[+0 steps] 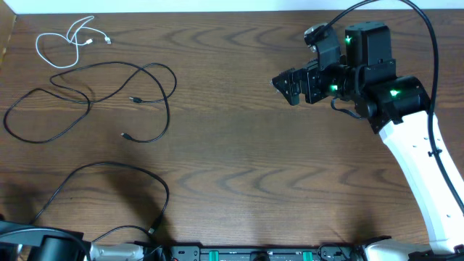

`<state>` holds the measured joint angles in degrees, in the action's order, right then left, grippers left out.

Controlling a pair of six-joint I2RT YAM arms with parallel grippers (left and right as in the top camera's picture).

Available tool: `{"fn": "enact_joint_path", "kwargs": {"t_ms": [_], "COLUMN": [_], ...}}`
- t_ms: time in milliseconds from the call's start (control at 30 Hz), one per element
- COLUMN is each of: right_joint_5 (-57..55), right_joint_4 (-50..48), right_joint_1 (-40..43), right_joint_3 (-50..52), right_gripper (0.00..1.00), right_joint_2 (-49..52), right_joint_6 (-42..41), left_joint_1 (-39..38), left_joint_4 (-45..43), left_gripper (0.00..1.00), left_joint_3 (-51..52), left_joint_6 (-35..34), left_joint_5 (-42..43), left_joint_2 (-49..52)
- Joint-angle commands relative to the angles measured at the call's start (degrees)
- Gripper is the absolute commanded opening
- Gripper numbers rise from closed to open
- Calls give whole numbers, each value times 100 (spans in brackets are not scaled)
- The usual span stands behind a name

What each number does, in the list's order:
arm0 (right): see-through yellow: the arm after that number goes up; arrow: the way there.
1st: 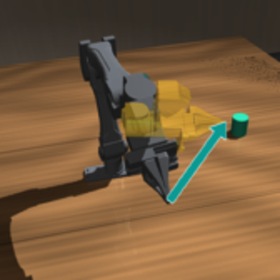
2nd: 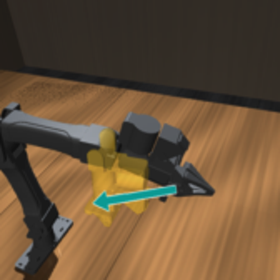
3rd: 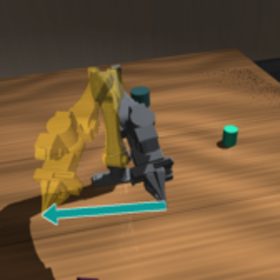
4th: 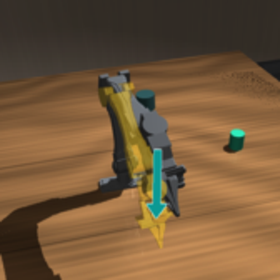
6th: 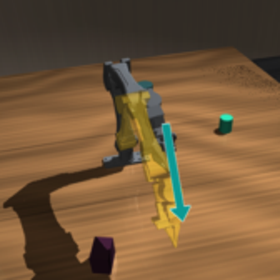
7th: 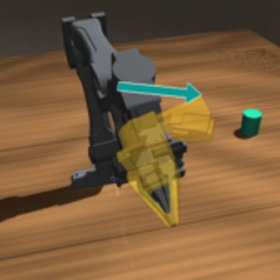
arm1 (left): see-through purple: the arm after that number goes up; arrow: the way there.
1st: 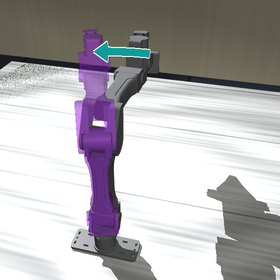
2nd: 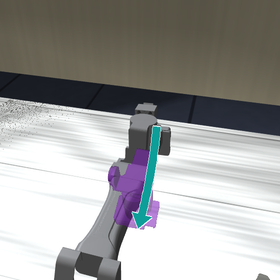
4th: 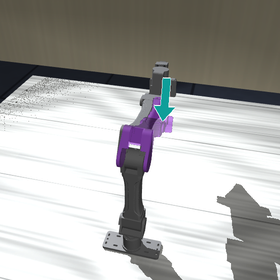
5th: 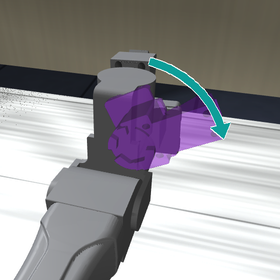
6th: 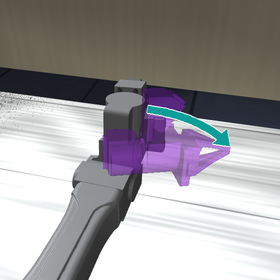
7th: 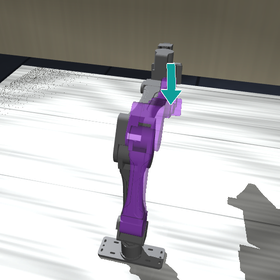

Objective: Untangle cables

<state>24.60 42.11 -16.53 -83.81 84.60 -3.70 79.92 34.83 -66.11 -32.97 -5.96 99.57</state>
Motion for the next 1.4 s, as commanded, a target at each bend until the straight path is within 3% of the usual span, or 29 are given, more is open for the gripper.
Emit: {"fn": "enact_joint_path", "kwargs": {"t_ms": [0,133,300,600,733,933,1033,1200,1367], "right_joint_5": [63,63,74,149,146,146,151,149,149], "right_joint_4": [-39,-35,-33,0,-4,-31,-28,-26,4], "right_joint_1": [-7,-7,-7,-7,-7,-7,-7,-7,-7], "right_joint_3": [-81,-83,-83,-81,-81,-83,-83,-83,-81], "right_gripper": [99,99,99,99,99,99,99,99,99], "right_joint_2": [-26,-26,-26,-26,-26,-26,-26,-26,-26], "right_joint_6": [-168,-210,-317,-361,-402,-446,-466,-509,-553], "left_joint_1": [-79,-188,-404,-560,-560,-586,-588,-588,-658], "left_joint_4": [-68,-83,-422,-719,-833,-852,-890,-1174,-1823], "left_gripper": [84,84,83,78,65,56,42,8,7], "left_joint_3": [-4,-4,-4,-4,-4,-4,-4,-4,-9], "left_joint_6": [-114,-573,-595,-787,-787,-828,-828,-826,-828], "left_joint_5": [-92,42,535,527,514,533,538,918,2127], "left_joint_2": [208,409,667,929,1029,1276,1351,1362,1362]}}
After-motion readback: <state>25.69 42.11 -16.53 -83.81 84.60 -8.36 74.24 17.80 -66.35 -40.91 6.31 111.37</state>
